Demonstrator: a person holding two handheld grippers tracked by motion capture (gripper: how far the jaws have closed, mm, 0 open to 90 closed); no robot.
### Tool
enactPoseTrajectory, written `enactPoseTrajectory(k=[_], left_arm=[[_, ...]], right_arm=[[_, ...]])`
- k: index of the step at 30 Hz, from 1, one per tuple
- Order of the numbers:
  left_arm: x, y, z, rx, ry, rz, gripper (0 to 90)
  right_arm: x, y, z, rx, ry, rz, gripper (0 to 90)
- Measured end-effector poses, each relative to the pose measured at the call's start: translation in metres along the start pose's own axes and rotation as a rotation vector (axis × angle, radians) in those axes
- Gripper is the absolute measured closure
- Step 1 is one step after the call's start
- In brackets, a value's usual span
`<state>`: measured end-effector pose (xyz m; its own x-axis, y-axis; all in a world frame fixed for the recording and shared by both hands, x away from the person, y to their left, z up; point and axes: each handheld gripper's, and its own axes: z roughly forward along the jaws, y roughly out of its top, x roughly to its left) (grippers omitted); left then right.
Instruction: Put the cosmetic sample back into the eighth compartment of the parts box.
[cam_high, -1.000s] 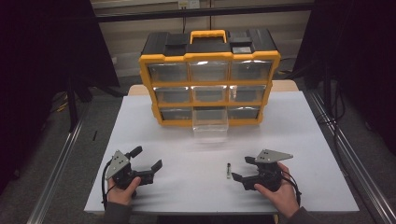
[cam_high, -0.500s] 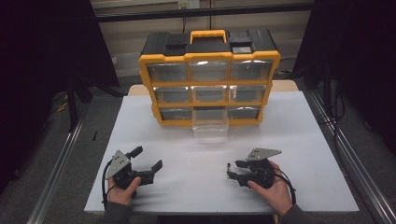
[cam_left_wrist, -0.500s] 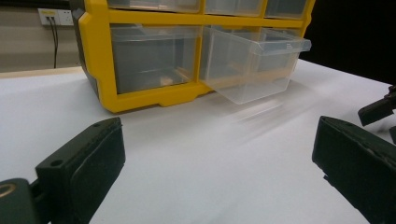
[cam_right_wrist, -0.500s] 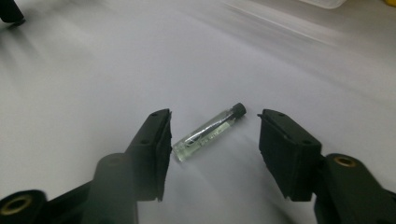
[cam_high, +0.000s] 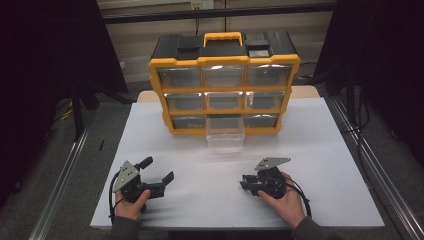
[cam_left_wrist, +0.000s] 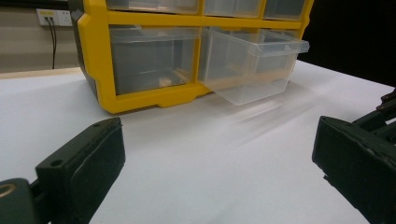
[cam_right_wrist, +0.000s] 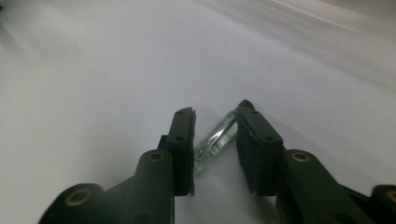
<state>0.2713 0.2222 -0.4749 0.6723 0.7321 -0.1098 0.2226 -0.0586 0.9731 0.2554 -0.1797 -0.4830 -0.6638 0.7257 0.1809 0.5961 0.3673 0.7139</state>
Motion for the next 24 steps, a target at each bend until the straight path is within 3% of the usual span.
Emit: enactPoseTrajectory(k=[2, 10, 16, 18, 24], left_arm=[[0.0001, 0.0000, 0.0000, 0.001, 0.003, 0.003, 2.7], [-0.0003, -0.0001, 0.0007, 0.002, 0.002, 0.000, 2.7], [0.0003, 0.0004, 0.0006, 0.003, 0.002, 0.005, 2.7], [0.0004, 0.0004, 0.0005, 0.006, 0.002, 0.007, 2.7], [-0.0002, 0.0006, 0.0015, -0.005, 0.001, -0.001, 2.7]], right_arm=[[0.0000, 0.0000, -0.0003, 0.009, -0.019, -0.011, 76.3], [0.0004, 0.0004, 0.0001, 0.014, -0.037, -0.045, 81.3], [0.0021, -0.0005, -0.0009, 0.011, -0.044, -0.020, 81.6], [-0.0019, -0.0001, -0.0017, 0.007, 0.001, -0.001, 81.6], [-0.0025, 0.0018, -0.0044, -0.006, 0.044, 0.002, 81.6]])
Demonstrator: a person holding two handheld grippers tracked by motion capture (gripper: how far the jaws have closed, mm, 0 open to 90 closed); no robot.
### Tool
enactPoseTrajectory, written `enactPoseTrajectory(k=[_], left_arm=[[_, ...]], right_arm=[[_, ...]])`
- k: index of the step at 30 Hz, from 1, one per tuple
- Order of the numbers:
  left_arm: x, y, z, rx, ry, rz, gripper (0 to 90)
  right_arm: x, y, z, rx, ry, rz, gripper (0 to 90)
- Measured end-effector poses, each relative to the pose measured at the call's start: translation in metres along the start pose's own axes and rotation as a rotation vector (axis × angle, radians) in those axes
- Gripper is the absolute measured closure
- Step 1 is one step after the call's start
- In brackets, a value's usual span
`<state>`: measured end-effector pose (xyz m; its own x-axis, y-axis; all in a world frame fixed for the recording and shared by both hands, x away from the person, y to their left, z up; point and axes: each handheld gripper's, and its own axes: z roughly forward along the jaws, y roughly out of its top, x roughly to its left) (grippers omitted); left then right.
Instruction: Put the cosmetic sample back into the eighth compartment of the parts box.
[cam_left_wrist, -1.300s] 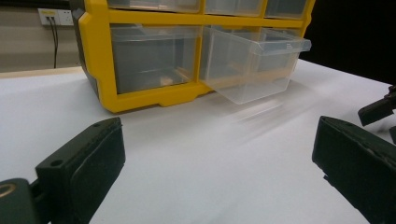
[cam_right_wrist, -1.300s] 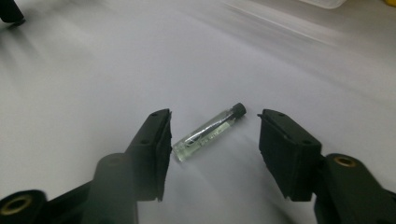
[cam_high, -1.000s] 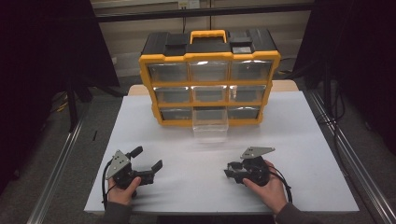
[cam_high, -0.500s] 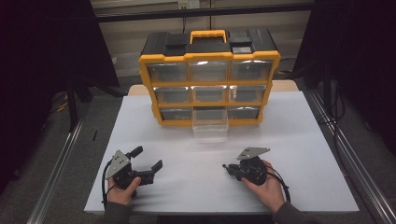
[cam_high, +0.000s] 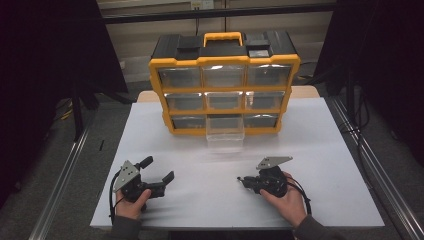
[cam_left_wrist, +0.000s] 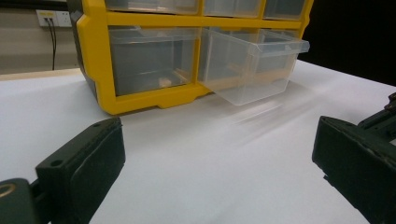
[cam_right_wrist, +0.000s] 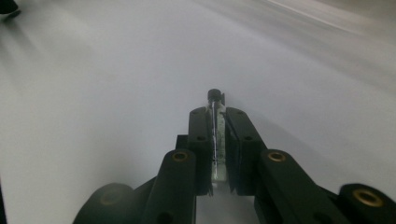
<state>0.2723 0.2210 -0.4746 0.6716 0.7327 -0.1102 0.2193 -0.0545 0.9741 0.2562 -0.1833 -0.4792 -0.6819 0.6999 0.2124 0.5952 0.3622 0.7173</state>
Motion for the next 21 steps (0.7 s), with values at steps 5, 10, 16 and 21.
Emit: enactPoseTrajectory(k=[5, 10, 16, 21], left_arm=[[0.001, 0.001, 0.000, 0.004, -0.002, 0.009, 2.7], [0.001, 0.001, 0.000, 0.004, -0.004, 0.009, 2.7], [0.001, 0.001, -0.001, 0.004, 0.006, 0.012, 2.7], [0.001, 0.001, 0.000, 0.004, -0.002, 0.012, 2.7]], right_arm=[[-0.001, 0.004, -0.003, -0.007, 0.035, -0.008, 81.6], [-0.003, 0.012, -0.008, -0.024, 0.064, -0.007, 81.6], [-0.006, 0.021, -0.013, -0.051, 0.091, -0.009, 81.5], [-0.008, 0.029, -0.017, -0.067, 0.103, -0.020, 81.6]])
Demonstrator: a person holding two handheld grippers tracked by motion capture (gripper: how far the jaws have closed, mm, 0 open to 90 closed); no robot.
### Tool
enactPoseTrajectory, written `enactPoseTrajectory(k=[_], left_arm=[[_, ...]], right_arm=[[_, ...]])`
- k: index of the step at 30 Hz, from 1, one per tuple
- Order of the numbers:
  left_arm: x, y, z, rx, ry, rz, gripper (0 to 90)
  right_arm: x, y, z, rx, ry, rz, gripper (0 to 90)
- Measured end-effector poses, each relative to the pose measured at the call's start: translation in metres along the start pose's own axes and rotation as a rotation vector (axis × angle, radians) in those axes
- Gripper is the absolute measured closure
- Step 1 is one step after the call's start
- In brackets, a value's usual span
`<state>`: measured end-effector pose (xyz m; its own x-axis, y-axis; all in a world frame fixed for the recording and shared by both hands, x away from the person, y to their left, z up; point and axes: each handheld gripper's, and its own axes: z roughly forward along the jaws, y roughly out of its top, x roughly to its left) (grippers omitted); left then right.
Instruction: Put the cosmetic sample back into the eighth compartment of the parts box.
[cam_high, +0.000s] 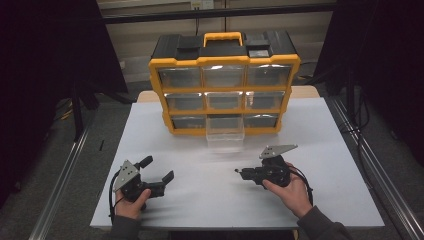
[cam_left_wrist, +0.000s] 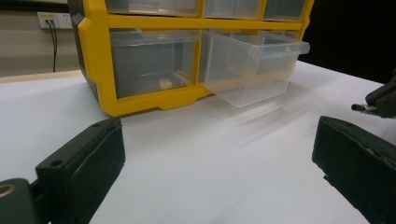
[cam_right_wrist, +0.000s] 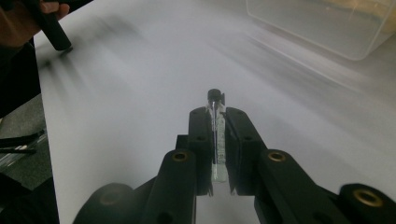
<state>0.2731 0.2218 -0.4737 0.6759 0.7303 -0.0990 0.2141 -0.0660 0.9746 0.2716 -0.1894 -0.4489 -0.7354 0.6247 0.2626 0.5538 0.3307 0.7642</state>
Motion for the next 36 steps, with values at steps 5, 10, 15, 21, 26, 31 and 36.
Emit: enactPoseTrajectory(k=[5, 10, 15, 21, 26, 31, 36], left_arm=[[0.000, 0.000, 0.000, 0.000, 0.000, 0.000, 2.7], [0.001, 0.001, -0.001, 0.001, 0.014, 0.005, 2.7], [0.000, 0.001, 0.000, 0.000, 0.009, -0.002, 2.7], [0.000, 0.001, -0.001, 0.001, 0.007, 0.003, 2.7], [0.000, 0.001, 0.000, -0.006, 0.012, -0.001, 2.7], [0.000, 0.001, -0.001, -0.010, 0.012, -0.004, 2.7], [0.001, 0.002, -0.001, -0.014, 0.004, -0.003, 2.7]], right_arm=[[-0.002, 0.008, -0.003, -0.006, 0.007, -0.008, 81.6], [-0.003, 0.015, -0.007, -0.017, 0.010, -0.015, 81.6], [-0.003, 0.022, -0.012, -0.036, 0.011, -0.021, 81.6], [-0.004, 0.028, -0.014, -0.047, 0.018, -0.026, 81.6], [-0.004, 0.035, -0.015, -0.057, 0.027, -0.039, 81.6], [-0.002, 0.039, -0.014, -0.056, 0.035, -0.050, 81.6], [-0.003, 0.044, -0.015, -0.071, 0.038, -0.053, 81.6]])
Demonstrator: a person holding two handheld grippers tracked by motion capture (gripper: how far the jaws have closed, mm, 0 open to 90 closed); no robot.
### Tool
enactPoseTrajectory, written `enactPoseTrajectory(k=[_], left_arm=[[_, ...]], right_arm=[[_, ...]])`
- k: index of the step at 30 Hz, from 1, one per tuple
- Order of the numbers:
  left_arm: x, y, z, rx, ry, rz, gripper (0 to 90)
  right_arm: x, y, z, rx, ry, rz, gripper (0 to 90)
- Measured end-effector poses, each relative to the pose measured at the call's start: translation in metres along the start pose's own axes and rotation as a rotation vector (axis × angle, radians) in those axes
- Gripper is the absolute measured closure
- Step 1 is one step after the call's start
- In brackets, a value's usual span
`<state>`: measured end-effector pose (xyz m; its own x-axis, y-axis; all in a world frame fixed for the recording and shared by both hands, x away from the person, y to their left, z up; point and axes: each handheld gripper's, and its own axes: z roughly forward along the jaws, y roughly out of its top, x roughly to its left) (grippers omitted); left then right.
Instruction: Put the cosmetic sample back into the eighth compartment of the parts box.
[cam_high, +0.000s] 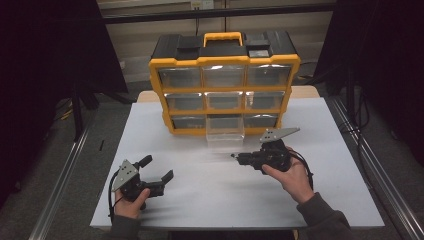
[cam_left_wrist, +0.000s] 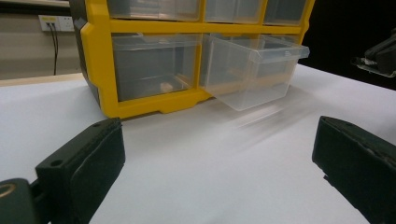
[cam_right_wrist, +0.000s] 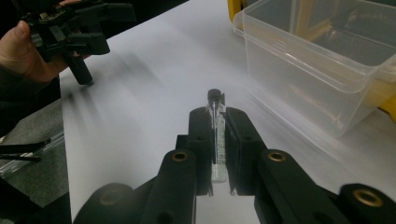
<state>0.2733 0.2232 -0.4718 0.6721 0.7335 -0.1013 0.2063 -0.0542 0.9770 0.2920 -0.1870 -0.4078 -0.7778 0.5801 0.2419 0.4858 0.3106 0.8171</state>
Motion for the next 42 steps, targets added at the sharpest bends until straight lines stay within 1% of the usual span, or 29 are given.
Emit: enactPoseTrajectory(k=[1, 6, 9, 13, 16, 18, 19, 25, 29, 30, 31, 32, 33, 35, 36, 42], left_arm=[[0.001, 0.000, 0.000, 0.001, 0.002, 0.008, 2.7], [0.000, 0.000, 0.000, 0.000, -0.001, 0.000, 2.7], [0.001, 0.000, 0.000, -0.002, 0.001, 0.004, 2.7], [0.000, 0.000, 0.000, 0.000, 0.007, 0.003, 2.6], [0.000, 0.000, 0.001, -0.003, 0.004, -0.006, 2.6], [0.000, 0.000, 0.001, -0.002, 0.004, -0.003, 2.6], [-0.001, 0.000, 0.002, -0.016, 0.005, -0.023, 2.6], [0.000, 0.000, 0.001, -0.001, 0.002, -0.004, 2.7], [0.000, 0.000, 0.001, -0.001, 0.002, -0.003, 2.6], [-0.002, 0.000, 0.003, -0.018, 0.003, -0.027, 2.6], [0.000, 0.000, 0.001, -0.001, -0.007, -0.003, 2.6], [-0.001, 0.000, 0.002, -0.005, -0.002, -0.009, 2.6], [-0.003, 0.000, 0.004, -0.036, 0.007, -0.053, 2.6], [-0.003, 0.000, 0.004, -0.037, 0.007, -0.052, 2.6], [-0.002, 0.000, 0.003, -0.024, 0.005, -0.034, 2.6], [-0.002, 0.000, 0.004, -0.027, 0.005, -0.037, 2.6]], right_arm=[[0.000, 0.001, 0.000, 0.000, 0.004, 0.003, 81.5], [-0.002, 0.005, -0.001, -0.004, 0.003, 0.000, 81.5], [-0.003, 0.009, -0.003, -0.023, 0.008, 0.001, 81.5], [-0.003, 0.012, -0.005, -0.030, 0.011, 0.001, 81.6], [-0.003, 0.013, -0.004, -0.029, 0.014, -0.002, 81.6], [-0.004, 0.015, -0.004, -0.025, 0.012, -0.001, 81.6], [-0.005, 0.016, -0.005, -0.026, 0.010, -0.001, 81.6], [-0.008, 0.024, -0.008, -0.025, 0.002, -0.001, 81.5], [-0.012, 0.028, -0.009, -0.016, -0.003, 0.000, 81.6], [-0.012, 0.029, -0.009, -0.017, -0.005, -0.003, 81.5], [-0.013, 0.030, -0.009, -0.014, -0.005, 0.002, 81.5], [-0.014, 0.031, -0.009, -0.016, -0.003, 0.001, 81.5], [-0.014, 0.031, -0.009, -0.014, -0.001, 0.002, 81.5], [-0.015, 0.032, -0.008, -0.009, -0.007, 0.002, 81.5], [-0.016, 0.033, -0.008, -0.008, -0.007, -0.001, 81.5], [-0.020, 0.038, -0.009, -0.002, -0.015, 0.002, 81.5]])
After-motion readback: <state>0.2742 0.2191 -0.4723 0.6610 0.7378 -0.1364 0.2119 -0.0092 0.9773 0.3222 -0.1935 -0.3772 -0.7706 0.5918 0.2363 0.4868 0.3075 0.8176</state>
